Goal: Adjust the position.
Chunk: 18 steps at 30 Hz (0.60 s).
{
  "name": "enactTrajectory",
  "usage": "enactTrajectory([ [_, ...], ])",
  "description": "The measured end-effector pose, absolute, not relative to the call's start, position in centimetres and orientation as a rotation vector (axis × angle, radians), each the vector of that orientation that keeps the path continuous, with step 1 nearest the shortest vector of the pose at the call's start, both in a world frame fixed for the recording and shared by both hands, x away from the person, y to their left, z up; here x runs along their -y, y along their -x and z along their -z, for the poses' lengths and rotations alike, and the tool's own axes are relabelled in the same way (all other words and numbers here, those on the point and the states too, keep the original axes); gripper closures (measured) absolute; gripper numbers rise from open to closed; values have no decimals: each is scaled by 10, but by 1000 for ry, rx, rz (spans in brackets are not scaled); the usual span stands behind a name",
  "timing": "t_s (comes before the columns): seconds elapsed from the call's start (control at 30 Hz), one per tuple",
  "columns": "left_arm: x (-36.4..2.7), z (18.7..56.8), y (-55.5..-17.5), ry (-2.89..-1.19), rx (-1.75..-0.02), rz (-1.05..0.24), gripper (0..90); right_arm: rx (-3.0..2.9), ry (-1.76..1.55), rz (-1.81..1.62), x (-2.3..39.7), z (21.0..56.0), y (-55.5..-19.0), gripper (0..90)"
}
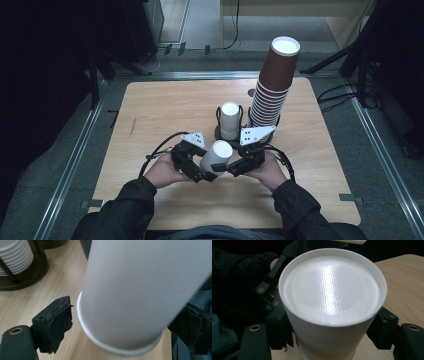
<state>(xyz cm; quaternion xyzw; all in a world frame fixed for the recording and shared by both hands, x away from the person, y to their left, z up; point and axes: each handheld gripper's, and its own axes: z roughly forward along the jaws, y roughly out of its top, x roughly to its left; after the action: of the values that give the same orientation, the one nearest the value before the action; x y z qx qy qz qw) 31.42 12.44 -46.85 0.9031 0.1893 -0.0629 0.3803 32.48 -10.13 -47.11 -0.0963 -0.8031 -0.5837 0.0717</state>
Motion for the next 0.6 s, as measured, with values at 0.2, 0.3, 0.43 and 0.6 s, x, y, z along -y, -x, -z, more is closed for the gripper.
enactTrajectory([
  [0.2,-124,468,-314,-2272,-496,165,111,2380,290,1797,99,470,-323,296],
  [0.3,-124,467,-313,-2261,-491,160,135,2359,301,1808,99,470,-324,296],
  [0.43,-124,467,-313,-2259,-480,147,146,2361,304,1803,99,471,-324,296],
  [0.6,-125,466,-313,-2262,-470,145,173,2355,307,1803,98,472,-323,296],
])
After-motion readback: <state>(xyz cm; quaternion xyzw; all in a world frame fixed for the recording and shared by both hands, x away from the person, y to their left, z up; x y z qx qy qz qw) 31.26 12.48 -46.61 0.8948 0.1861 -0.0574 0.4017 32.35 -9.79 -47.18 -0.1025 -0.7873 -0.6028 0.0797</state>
